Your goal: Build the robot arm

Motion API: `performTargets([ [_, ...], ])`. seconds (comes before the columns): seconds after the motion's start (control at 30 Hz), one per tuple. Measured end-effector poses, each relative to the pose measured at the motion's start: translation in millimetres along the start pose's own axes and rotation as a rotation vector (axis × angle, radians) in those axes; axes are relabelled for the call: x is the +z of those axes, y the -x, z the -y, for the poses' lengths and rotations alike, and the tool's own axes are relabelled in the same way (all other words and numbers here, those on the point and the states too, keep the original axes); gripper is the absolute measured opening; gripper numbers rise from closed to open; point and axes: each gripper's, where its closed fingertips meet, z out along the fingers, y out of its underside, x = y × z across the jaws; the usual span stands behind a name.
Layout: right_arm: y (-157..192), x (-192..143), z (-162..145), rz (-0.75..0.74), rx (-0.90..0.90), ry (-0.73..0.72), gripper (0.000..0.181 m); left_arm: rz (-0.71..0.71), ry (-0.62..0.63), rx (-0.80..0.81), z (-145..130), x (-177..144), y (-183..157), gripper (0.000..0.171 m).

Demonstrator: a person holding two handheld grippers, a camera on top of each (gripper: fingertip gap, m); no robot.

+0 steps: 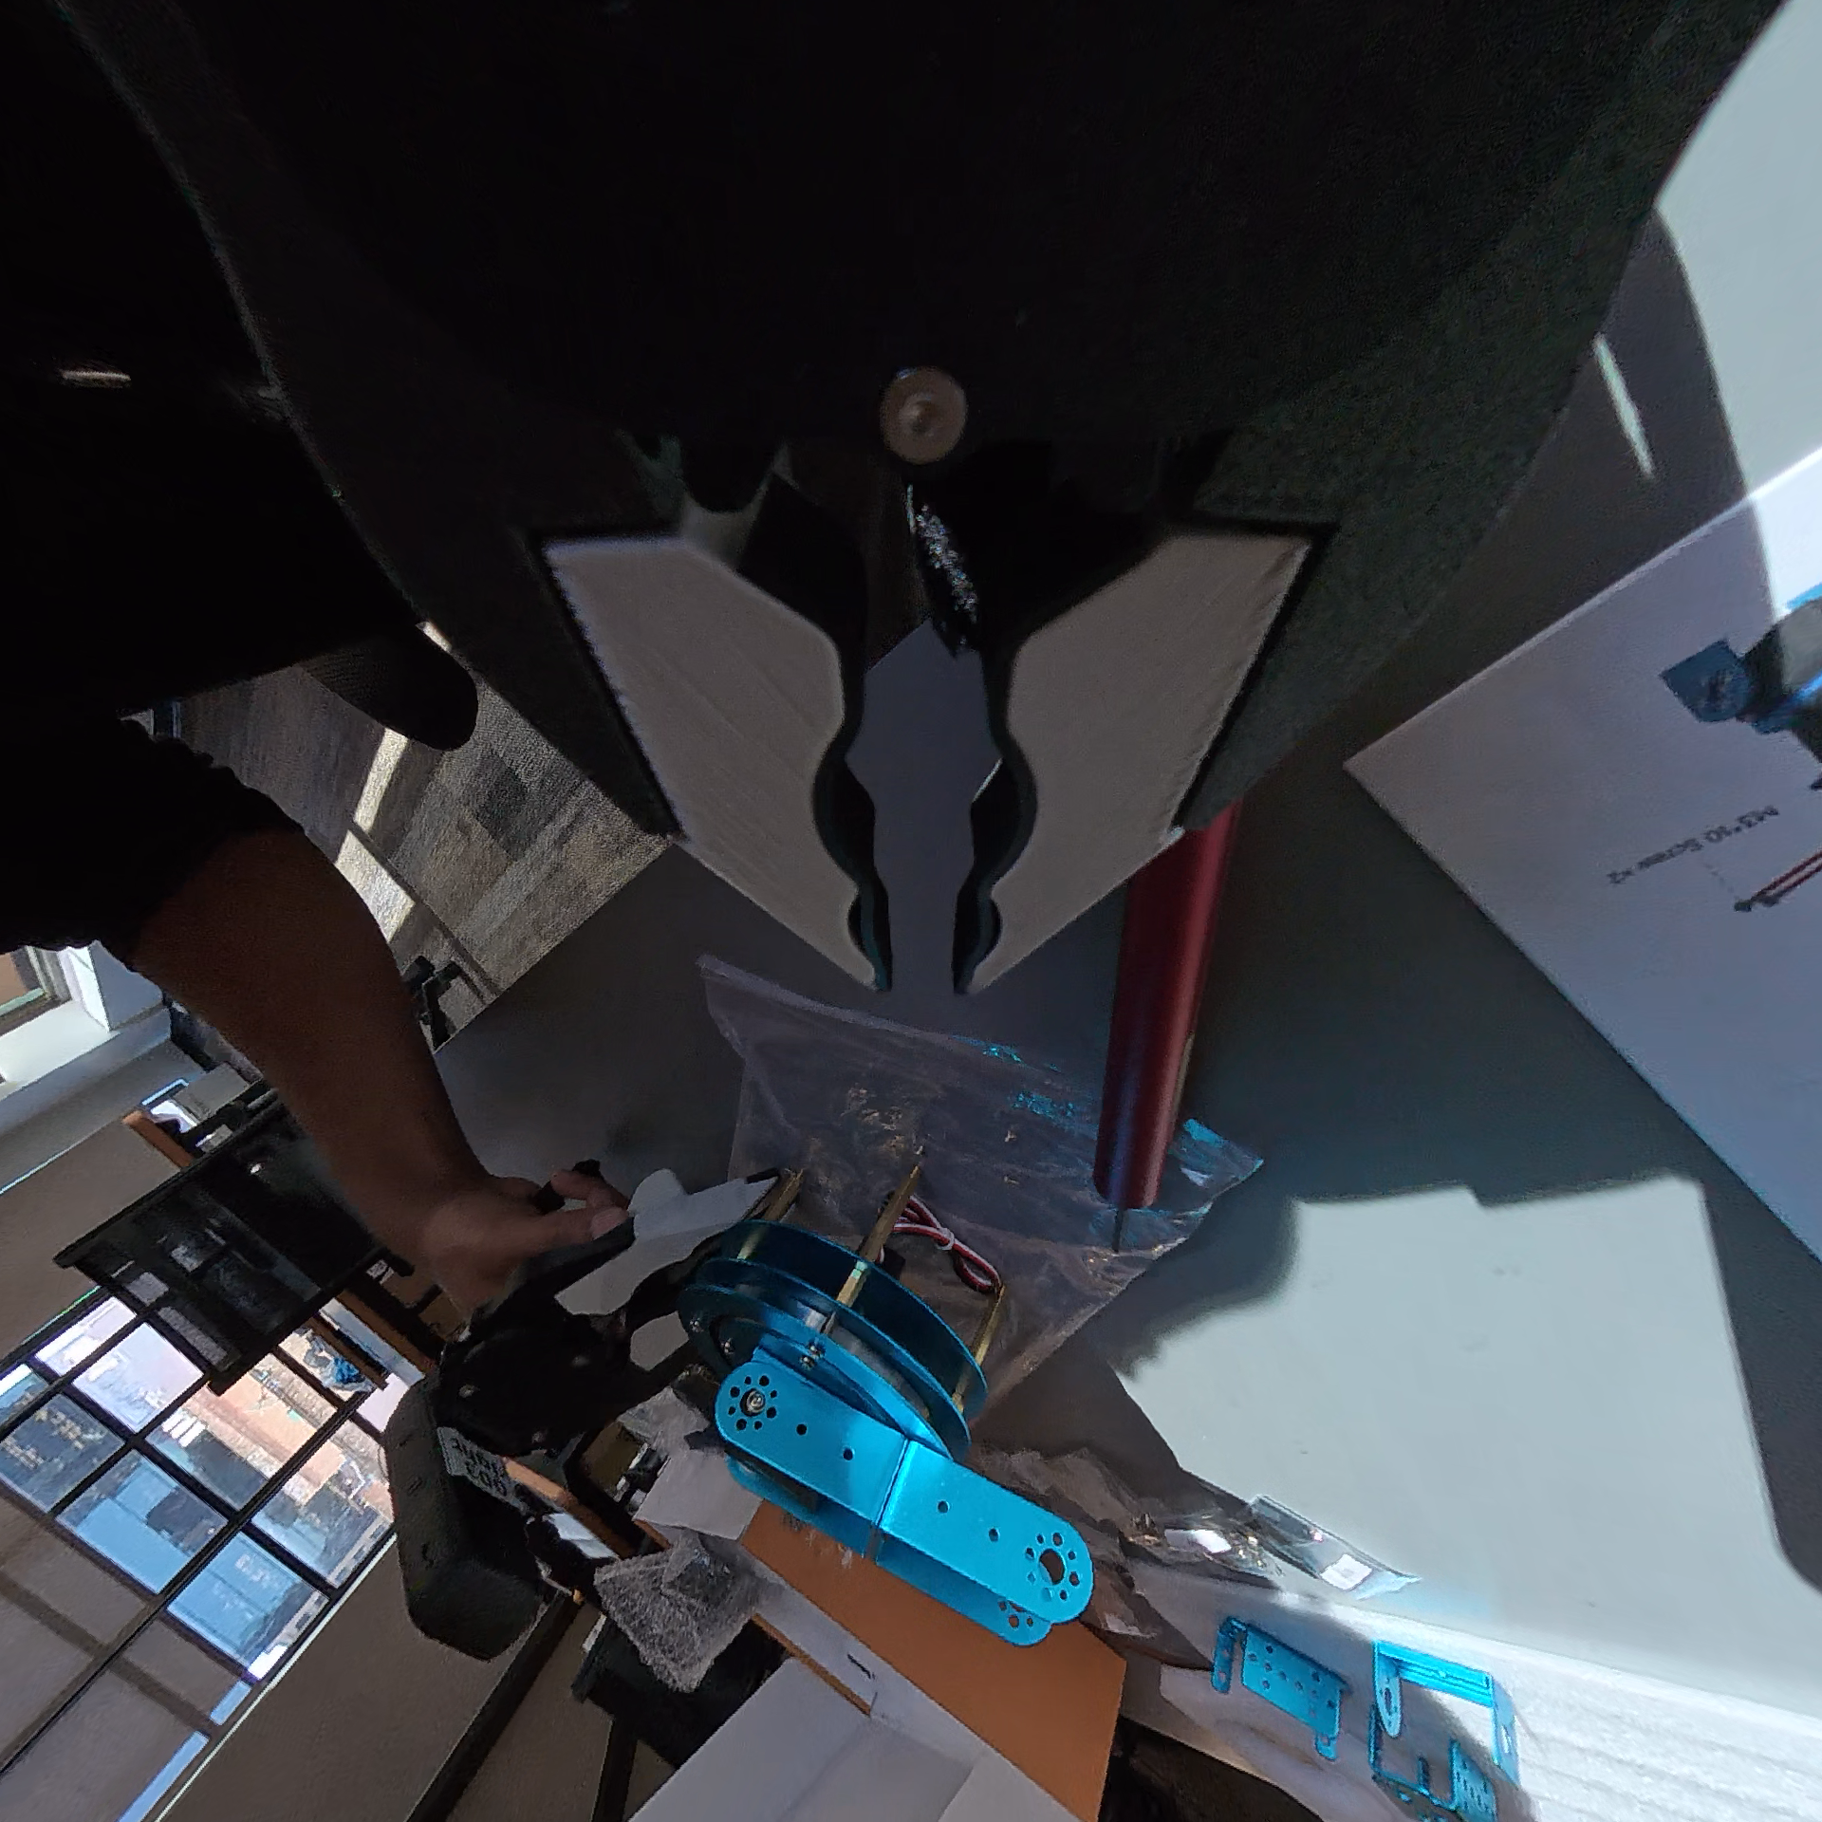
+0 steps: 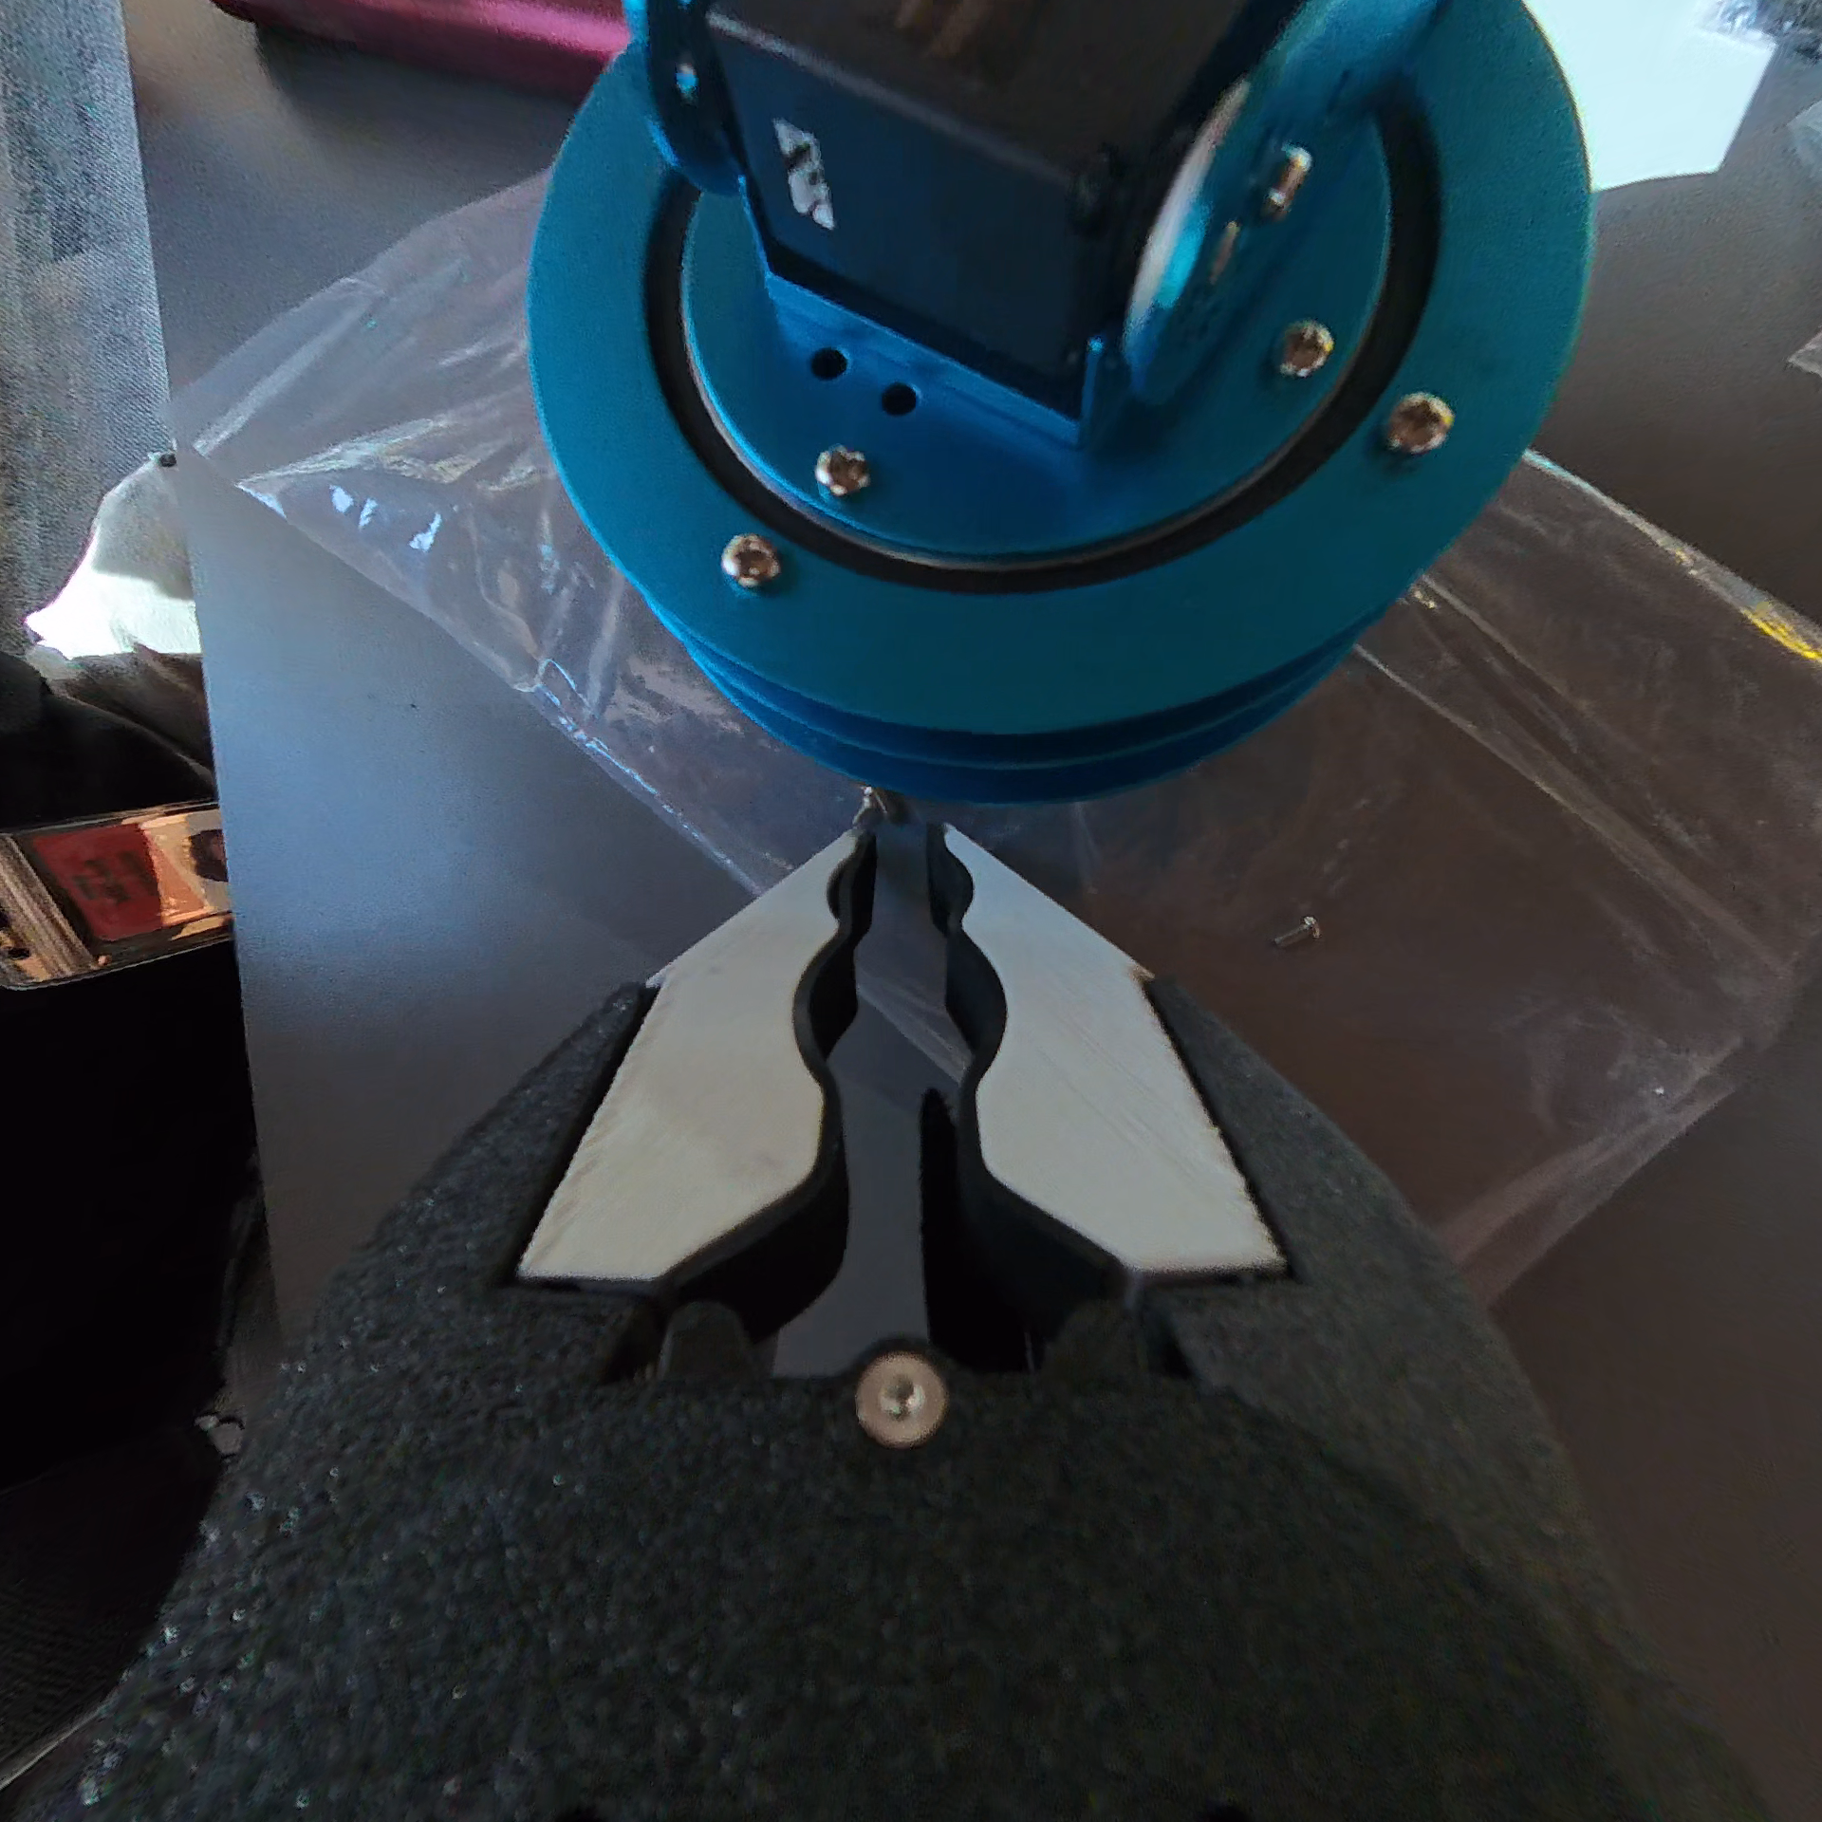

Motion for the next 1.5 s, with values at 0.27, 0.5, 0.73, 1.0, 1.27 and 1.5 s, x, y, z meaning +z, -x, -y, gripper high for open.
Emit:
performTargets([
  [0.27, 4, -3, 11, 0.035, -0.032, -0.059, 0.006, -0.021, -0.033, -0.052, -3, -3, 0, 0.011],
  [0.5, 4, 7, 8, 0.064, -0.074, -0.031, 0.003, -0.036, -0.04, -0.053, -1, 0, -7, 0.011],
  [0.73, -14, -3, 0, -0.026, -0.076, -0.025, 0.0, -0.035, -0.038, -0.066, -2, 4, -9, 0.011],
  [1.0, -30, -16, -4, -0.148, -0.04, -0.062, 0.016, -0.026, -0.04, -0.091, -5, 7, -5, 0.011],
  [1.27, 12, 4, 3, -0.046, -0.051, -0.055, 0.013, -0.044, -0.049, -0.11, -4, 9, -8, 0.011],
  [1.5, 9, 8, 6, -0.037, -0.012, -0.042, 0.01, -0.044, -0.053, -0.116, -6, 5, -10, 0.011],
])
